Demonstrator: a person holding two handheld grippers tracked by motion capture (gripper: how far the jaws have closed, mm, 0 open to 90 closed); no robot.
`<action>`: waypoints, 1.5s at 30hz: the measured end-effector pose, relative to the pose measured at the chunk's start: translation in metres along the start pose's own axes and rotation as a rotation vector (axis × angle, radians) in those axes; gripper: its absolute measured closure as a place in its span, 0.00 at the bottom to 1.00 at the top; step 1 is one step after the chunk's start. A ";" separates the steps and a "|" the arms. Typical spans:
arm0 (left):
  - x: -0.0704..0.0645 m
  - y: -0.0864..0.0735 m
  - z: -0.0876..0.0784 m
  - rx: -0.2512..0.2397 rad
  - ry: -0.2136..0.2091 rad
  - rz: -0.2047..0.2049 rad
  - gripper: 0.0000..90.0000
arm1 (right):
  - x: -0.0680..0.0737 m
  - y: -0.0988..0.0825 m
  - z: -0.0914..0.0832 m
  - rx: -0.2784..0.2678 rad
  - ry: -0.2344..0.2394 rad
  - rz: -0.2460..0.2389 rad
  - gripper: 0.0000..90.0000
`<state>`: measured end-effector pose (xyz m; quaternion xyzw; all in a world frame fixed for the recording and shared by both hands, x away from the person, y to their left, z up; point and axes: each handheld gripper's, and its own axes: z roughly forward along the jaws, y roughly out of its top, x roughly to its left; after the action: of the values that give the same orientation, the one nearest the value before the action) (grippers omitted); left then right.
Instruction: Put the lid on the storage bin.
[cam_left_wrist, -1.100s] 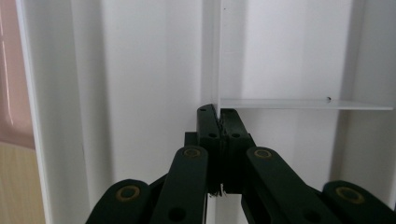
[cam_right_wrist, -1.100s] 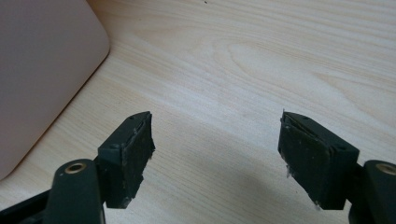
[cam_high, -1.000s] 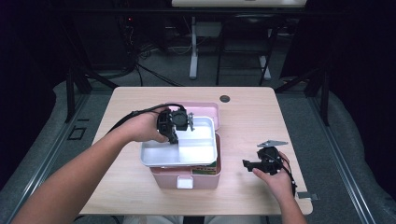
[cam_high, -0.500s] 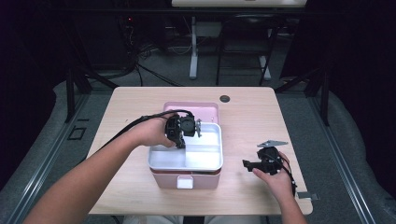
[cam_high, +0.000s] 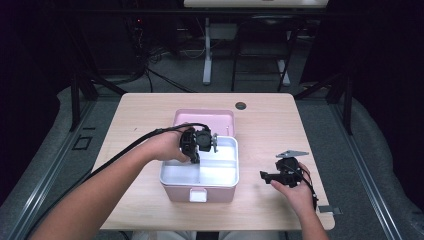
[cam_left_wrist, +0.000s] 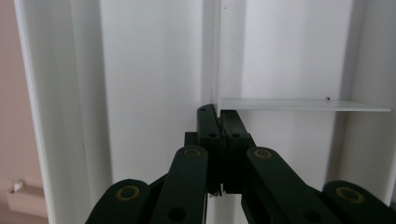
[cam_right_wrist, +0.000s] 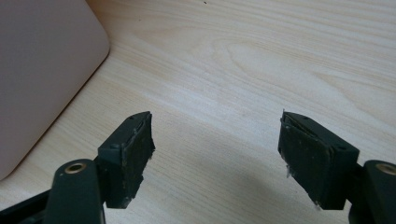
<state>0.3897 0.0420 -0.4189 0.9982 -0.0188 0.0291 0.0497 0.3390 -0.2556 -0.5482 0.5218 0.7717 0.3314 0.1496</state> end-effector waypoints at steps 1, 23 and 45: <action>0.000 -0.001 0.002 -0.005 0.000 -0.005 0.99 | 0.000 0.000 0.000 -0.001 0.001 0.000 0.29; 0.000 -0.036 0.007 0.025 0.012 -0.107 0.93 | 0.002 0.001 0.001 -0.008 -0.007 -0.011 0.29; -0.002 -0.090 0.017 -0.255 0.008 -0.339 0.78 | 0.011 0.024 0.000 -0.063 0.017 0.016 0.26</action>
<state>0.3920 0.1296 -0.4451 0.9726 0.1460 0.0219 0.1797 0.3516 -0.2399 -0.5308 0.5200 0.7580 0.3613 0.1566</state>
